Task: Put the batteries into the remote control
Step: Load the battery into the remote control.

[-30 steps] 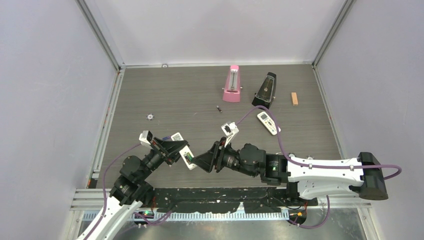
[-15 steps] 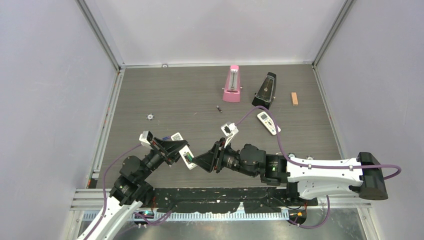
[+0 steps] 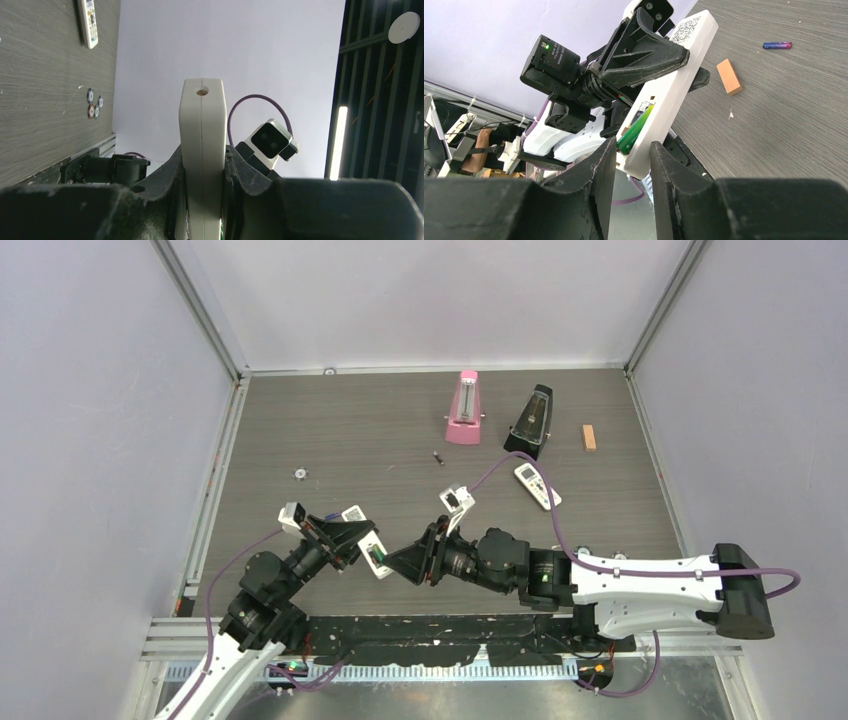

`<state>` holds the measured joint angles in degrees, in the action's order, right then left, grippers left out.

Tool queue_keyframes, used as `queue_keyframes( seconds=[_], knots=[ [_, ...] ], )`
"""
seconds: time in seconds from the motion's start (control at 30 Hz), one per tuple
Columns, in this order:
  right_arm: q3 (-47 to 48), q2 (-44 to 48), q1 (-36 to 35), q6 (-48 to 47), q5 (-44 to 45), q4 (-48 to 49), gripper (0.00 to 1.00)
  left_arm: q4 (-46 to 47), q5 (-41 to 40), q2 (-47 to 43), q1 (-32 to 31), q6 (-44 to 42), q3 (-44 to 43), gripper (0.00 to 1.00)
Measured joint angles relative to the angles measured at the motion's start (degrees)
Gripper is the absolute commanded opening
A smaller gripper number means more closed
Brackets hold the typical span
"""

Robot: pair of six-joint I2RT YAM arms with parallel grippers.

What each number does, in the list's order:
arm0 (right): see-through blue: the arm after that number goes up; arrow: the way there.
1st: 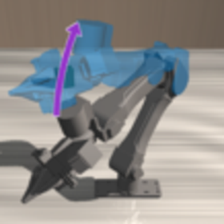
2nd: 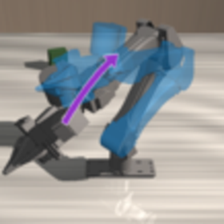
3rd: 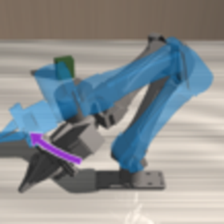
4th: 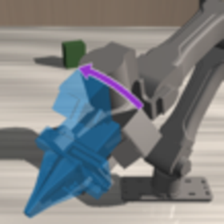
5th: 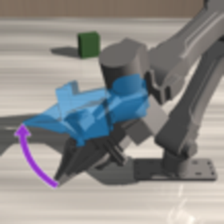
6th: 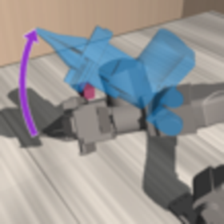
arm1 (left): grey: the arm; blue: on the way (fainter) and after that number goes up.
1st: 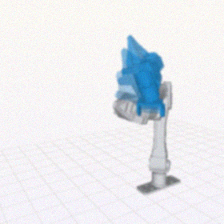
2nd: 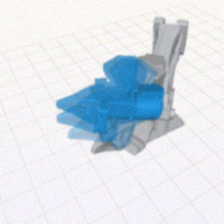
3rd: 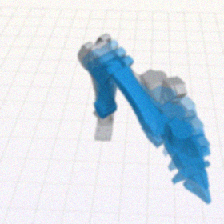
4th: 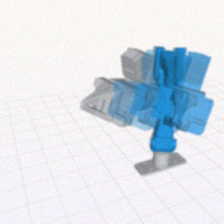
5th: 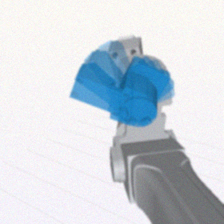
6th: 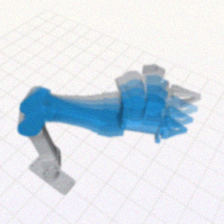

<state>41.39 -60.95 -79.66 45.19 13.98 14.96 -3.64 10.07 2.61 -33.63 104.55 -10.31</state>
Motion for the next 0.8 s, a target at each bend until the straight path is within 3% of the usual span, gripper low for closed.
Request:
queue_keyframes(
  seconds=[0.63,0.8],
  knots=[
    [1.9,-2.1,0.0,0.5,2.2,-3.0,0.32,-2.5,-0.1,-0.3,0.2,-0.2,0.0,0.0],
    [2.5,-2.9,0.0,1.4,2.8,-4.0,0.27,-3.4,-0.7,-0.3,0.4,-0.3,0.0,0.0]
  ],
)
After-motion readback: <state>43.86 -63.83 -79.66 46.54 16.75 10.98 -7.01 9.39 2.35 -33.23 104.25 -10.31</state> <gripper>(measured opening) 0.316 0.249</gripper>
